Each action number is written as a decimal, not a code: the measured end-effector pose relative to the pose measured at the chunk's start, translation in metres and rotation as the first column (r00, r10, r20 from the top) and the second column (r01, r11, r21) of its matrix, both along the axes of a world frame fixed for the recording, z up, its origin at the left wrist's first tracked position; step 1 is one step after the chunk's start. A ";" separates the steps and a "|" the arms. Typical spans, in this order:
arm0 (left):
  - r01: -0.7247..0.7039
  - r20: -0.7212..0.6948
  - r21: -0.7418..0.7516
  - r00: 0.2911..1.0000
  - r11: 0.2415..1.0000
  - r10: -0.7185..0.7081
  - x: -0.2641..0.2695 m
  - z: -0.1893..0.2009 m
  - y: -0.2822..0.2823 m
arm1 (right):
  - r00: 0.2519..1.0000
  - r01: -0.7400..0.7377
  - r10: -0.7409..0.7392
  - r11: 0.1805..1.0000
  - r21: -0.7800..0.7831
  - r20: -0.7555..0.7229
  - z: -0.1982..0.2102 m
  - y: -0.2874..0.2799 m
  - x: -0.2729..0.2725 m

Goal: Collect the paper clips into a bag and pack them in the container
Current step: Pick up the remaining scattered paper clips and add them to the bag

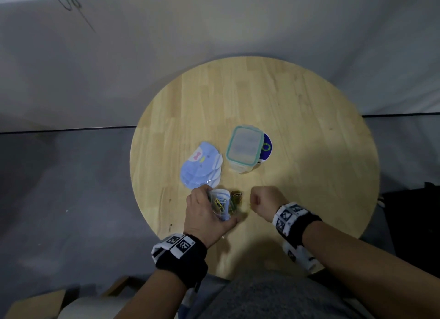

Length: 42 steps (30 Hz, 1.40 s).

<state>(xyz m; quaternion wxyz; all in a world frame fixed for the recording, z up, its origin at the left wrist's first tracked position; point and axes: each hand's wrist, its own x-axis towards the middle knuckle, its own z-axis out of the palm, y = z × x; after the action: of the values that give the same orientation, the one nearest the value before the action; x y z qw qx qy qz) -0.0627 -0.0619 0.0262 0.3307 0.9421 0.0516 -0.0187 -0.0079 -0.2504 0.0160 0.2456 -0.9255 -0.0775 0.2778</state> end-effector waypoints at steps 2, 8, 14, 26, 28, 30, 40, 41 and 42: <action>0.004 0.007 0.017 1.000 1.000 -0.004 0.001 -0.001 -0.004 | 0.979 0.196 -0.202 0.958 0.208 0.005 0.021 -0.003 0.009; 0.022 -0.006 0.012 1.000 1.000 -0.022 0.011 0.007 -0.019 | 0.973 0.219 -0.225 0.854 0.472 -0.044 0.081 0.016 0.021; 0.026 -0.005 0.004 1.000 1.000 -0.026 0.018 0.012 -0.022 | 0.989 0.148 -0.137 0.907 0.395 -0.056 0.087 0.019 0.017; -0.035 -0.023 0.016 0.999 0.999 0.035 -0.002 0.006 0.011 | 0.961 -0.274 0.277 0.955 -0.112 0.015 -0.002 0.016 0.016; -0.042 -0.033 0.033 0.999 0.999 0.043 -0.006 0.004 0.019 | 0.919 -0.390 0.394 0.911 -0.130 0.003 -0.013 0.024 0.013; -0.048 -0.033 0.045 0.998 0.998 0.050 -0.009 0.004 0.024 | 0.884 -0.460 0.467 0.871 -0.173 -0.001 -0.020 0.031 0.012; -0.010 -0.009 0.076 1.000 0.997 0.011 -0.005 0.003 0.021 | 0.873 -0.477 0.486 0.843 -0.248 -0.025 -0.025 0.010 0.008; -0.007 -0.012 0.074 1.000 0.997 0.007 -0.004 0.002 0.019 | 0.874 -0.475 0.486 0.841 -0.258 -0.022 -0.025 0.007 0.007; -0.009 -0.017 0.063 1.000 0.998 0.010 -0.003 0.003 0.018 | 0.879 -0.464 0.476 0.846 -0.264 -0.021 -0.023 0.004 0.007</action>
<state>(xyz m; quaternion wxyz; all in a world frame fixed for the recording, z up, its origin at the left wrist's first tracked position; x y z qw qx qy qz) -0.0654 -0.0442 0.0291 0.3003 0.9517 0.0594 -0.0238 -0.0014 -0.2459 -0.0074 0.0445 -0.9084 -0.2699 0.3161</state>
